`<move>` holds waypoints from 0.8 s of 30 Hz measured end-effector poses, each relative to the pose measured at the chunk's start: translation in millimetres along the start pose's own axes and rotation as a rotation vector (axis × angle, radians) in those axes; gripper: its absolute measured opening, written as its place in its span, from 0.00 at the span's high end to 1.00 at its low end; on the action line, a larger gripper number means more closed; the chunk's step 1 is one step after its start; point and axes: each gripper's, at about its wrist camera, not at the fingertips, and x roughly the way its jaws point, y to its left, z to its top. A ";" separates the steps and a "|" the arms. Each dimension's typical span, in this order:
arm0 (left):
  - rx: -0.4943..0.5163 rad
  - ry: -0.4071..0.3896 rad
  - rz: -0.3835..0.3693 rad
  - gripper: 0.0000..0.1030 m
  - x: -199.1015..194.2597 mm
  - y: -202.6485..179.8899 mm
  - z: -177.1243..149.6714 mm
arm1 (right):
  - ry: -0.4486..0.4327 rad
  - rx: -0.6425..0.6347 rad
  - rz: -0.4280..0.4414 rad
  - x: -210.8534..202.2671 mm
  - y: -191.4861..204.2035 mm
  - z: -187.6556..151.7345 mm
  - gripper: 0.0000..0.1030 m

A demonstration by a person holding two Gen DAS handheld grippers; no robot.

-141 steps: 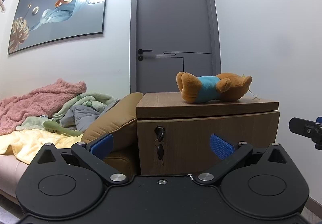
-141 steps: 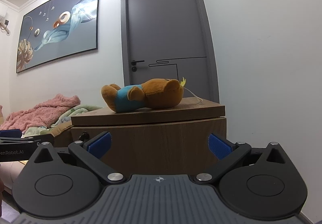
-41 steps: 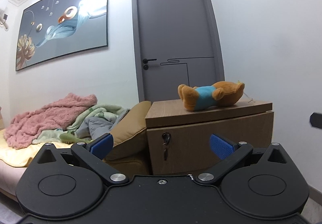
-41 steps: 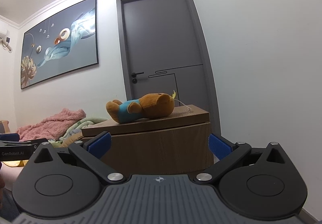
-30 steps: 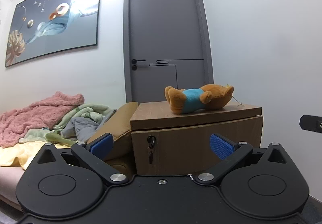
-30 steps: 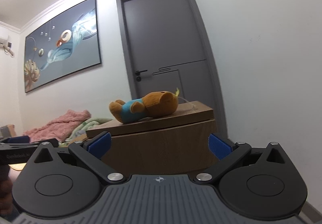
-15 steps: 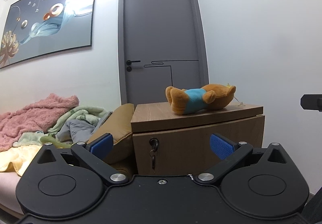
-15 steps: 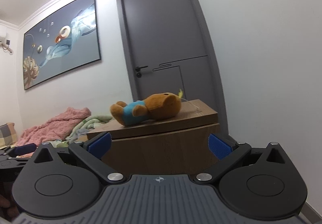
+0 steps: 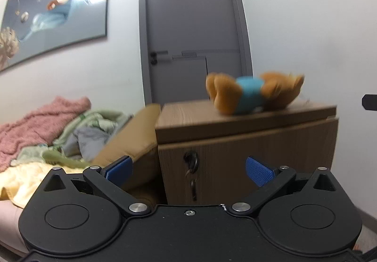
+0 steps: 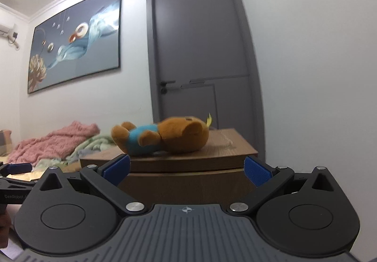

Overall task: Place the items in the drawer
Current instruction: 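Bring the left tool to the drawer front beside the key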

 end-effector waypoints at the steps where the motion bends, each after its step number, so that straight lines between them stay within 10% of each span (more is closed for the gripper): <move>1: -0.002 0.020 -0.002 0.01 10.3 2.6 -3.2 | 0.014 -0.023 0.012 8.8 -6.5 -1.2 0.00; 12: 0.030 0.217 -0.070 0.01 95.9 17.5 -16.9 | 0.233 0.016 0.091 104.0 -96.3 -33.4 0.00; 24: 0.024 0.374 -0.136 0.01 125.2 20.2 -33.8 | 0.234 0.039 0.135 127.2 -124.0 -53.7 0.00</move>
